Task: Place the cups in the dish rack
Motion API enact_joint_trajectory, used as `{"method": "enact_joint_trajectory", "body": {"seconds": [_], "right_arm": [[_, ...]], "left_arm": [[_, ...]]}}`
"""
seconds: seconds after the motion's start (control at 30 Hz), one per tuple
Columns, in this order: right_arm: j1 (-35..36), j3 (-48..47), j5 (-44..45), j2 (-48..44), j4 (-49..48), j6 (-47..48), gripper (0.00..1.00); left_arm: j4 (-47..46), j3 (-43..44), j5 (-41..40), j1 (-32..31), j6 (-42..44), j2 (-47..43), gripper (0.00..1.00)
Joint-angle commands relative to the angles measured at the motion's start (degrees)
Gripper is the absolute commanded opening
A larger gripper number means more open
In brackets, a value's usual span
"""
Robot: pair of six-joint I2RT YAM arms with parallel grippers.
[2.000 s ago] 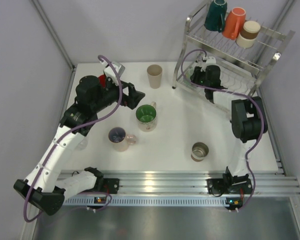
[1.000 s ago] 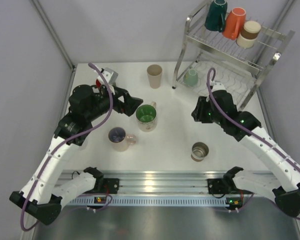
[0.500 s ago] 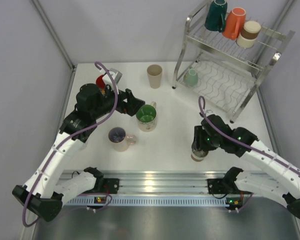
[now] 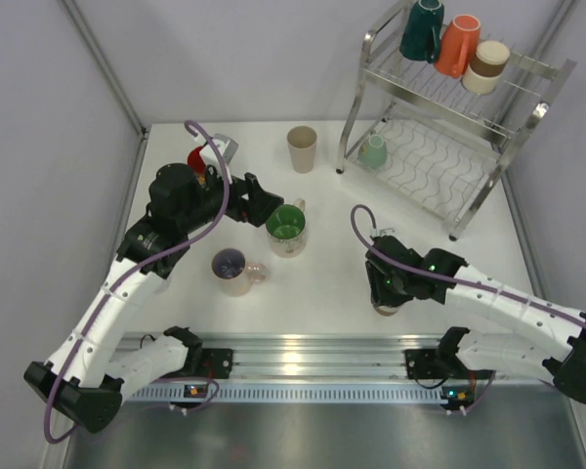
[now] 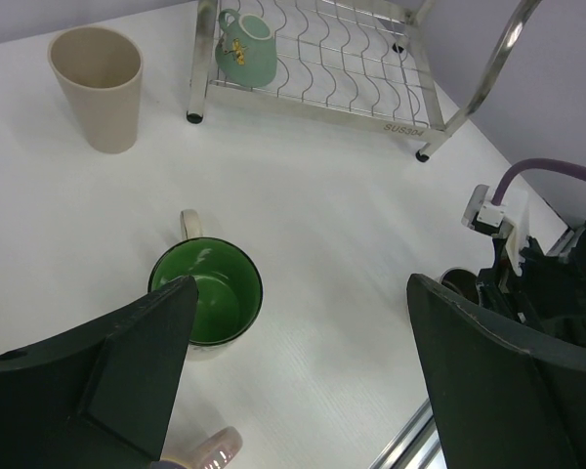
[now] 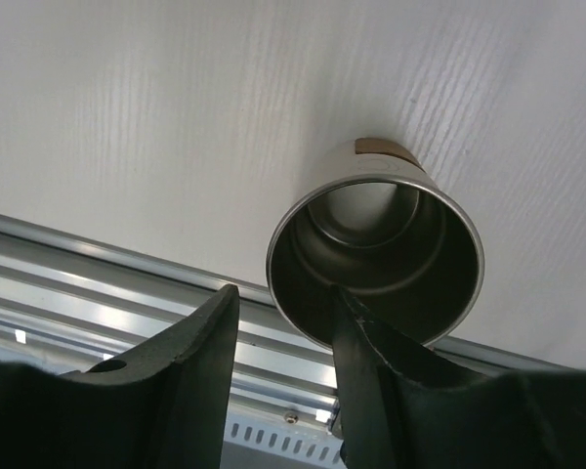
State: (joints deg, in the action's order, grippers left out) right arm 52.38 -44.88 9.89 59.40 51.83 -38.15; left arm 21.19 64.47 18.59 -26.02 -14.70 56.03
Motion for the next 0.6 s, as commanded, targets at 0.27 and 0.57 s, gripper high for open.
{"method": "enact_joint_trajectory", "body": {"seconds": [0.27,0.57], "right_arm": [[1.1,0.2,-1.4,-0.1,-10.5,2.2,0.36],[1.1,-3.1,-0.5,0.0,-11.7,3.1,0.35]], "left_arm": [[-1.2,0.1,1.4,0.0,-0.3,0.2,0.92],[-0.1,-1.8,4.9,-0.7,-5.9,4.1,0.82]]}}
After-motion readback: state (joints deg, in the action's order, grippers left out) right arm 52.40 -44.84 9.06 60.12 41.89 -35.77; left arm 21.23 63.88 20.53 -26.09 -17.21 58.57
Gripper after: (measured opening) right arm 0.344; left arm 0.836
